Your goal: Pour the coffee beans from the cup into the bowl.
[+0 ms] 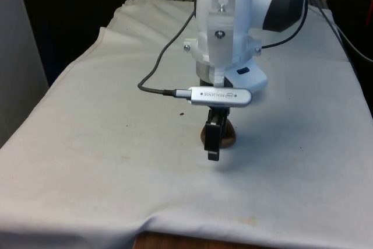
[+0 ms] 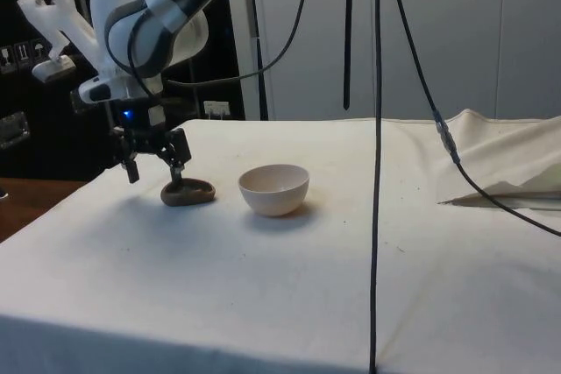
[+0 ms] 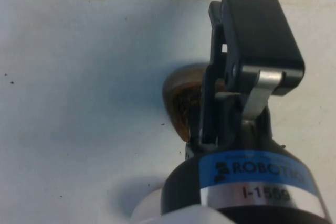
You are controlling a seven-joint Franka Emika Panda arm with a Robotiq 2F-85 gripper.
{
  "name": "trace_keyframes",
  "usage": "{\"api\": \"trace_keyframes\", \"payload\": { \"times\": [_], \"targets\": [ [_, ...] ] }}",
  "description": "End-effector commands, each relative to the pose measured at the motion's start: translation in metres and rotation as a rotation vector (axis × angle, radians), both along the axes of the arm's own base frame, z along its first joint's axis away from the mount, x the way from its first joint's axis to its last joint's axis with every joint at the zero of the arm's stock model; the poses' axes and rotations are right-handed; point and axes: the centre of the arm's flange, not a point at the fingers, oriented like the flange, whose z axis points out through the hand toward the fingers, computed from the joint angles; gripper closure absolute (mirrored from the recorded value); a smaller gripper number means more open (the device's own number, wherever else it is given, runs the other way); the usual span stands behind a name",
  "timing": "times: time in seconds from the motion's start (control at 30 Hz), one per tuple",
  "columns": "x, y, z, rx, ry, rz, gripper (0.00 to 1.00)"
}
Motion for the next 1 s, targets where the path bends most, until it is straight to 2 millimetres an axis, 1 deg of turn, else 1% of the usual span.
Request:
{"api": "trace_keyframes", "payload": {
  "times": [0.0,0.37,0.63,0.67,0.7,0.97],
  "targets": [
    [0.0007,-0.0003,-0.0029,0.001,0.0,0.006,0.0],
    [0.0021,-0.0006,0.0004,-0.001,-0.003,0.016,0.0],
    [0.0013,-0.0001,-0.0061,-0.001,0.003,0.032,0.0],
    [0.0012,-0.0006,-0.0042,-0.001,0.003,0.027,0.0],
    [0.0012,-0.0001,-0.0069,-0.001,0.004,0.034,0.0],
    [0.0008,-0.0006,-0.0064,-0.001,0.006,0.042,0.0]
  ]
}}
